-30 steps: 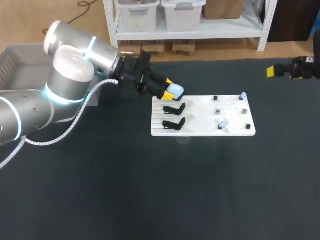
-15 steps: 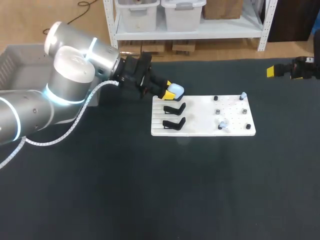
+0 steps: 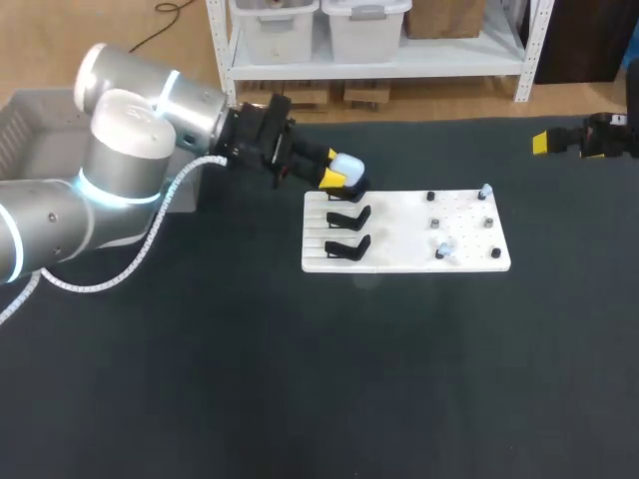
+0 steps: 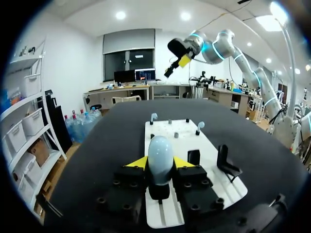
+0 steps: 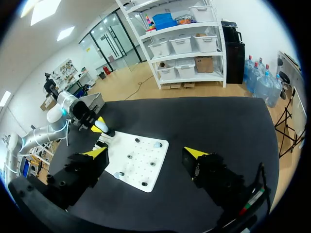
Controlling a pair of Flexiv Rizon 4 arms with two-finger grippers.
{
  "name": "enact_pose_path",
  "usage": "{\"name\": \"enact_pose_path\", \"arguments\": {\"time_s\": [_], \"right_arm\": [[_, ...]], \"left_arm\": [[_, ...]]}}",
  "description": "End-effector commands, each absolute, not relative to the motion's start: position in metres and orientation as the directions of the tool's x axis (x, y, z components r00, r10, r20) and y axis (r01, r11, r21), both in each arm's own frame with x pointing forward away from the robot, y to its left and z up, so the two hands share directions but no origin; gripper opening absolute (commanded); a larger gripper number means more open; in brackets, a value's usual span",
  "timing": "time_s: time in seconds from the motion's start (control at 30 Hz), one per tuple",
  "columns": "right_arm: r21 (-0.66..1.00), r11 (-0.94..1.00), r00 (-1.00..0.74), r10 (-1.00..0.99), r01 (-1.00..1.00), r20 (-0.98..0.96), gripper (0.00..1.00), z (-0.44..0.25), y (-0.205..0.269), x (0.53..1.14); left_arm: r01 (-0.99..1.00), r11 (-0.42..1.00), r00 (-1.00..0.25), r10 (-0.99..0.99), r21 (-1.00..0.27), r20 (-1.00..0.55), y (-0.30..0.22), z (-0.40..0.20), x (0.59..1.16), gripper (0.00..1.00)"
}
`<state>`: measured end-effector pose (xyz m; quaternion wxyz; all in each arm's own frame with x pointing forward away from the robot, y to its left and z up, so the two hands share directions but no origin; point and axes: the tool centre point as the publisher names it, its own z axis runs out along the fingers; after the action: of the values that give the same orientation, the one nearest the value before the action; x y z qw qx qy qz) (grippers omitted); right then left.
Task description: Pick up each earbud case from the left stands, insert the matching earbuds, close the lid, and place the case in the box.
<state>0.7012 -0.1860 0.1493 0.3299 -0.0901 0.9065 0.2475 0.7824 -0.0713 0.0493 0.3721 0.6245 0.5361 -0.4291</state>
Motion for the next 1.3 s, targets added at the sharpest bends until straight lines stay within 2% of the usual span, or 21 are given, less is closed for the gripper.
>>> {"name": "enact_pose_path", "arguments": {"time_s": [0.03,0.37,0.63,1.3], "right_arm": [[0.388,0.862,-0.766,0.0,-0.326,-0.643,1.0,0.15,-0.186,0.701],[0.388,0.862,-0.766,0.0,-0.326,-0.643,1.0,0.15,-0.186,0.701],[0.388,0.862,-0.766,0.0,-0.326,-0.643,1.0,0.15,-0.186,0.701],[0.396,0.846,-0.758,-0.015,-0.357,-0.652,1.0,0.154,-0.178,0.701]], "left_arm": [[0.996,-0.08,0.066,0.305,0.043,-0.95,-0.057,0.078,0.758,0.0],[0.996,-0.031,0.084,0.156,0.081,-0.984,-0.046,0.145,0.73,0.0],[0.999,0.021,-0.031,0.134,-0.029,-0.99,-0.035,0.173,0.713,0.0],[0.999,0.021,-0.033,0.127,-0.03,-0.991,-0.036,0.172,0.71,0.0]]}}
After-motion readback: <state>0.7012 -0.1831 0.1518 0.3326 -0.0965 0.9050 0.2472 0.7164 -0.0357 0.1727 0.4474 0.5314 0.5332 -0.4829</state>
